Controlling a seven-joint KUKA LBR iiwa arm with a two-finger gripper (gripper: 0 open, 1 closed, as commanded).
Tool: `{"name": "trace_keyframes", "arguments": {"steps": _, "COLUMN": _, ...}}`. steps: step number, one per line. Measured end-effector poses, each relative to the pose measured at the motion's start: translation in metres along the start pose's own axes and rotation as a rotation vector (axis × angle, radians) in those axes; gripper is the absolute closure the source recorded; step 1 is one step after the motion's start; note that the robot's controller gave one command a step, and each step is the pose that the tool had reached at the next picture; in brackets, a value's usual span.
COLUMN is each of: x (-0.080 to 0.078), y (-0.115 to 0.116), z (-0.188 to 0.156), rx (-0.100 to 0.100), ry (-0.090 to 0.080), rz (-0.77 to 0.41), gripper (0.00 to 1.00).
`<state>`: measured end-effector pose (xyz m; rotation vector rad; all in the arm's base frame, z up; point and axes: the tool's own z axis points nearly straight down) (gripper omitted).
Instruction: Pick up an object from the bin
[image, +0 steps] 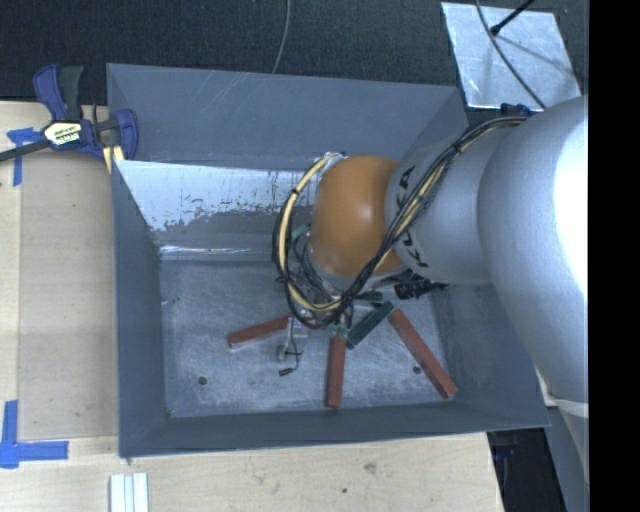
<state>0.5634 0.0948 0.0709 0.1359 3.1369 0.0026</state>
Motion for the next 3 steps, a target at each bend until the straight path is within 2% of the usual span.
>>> {"name": "trace_keyframes", "arguments": {"steps": 1, "x": 0.035, "y": 0.062, "z": -0.004, "rx": 0.0, "ry": -0.001, "rz": -0.257, "gripper": 1.0}}
{"name": "trace_keyframes", "arguments": {"steps": 2, "x": 0.035, "y": 0.062, "z": -0.004, "rx": 0.0, "ry": -0.001, "rz": -0.256, "gripper": 1.0}}
{"name": "trace_keyframes", "arguments": {"steps": 3, "x": 0.003, "y": 0.052, "z": -0.181, "rx": 0.0, "ry": -0.007, "rz": -0.251, "gripper": 1.0}}
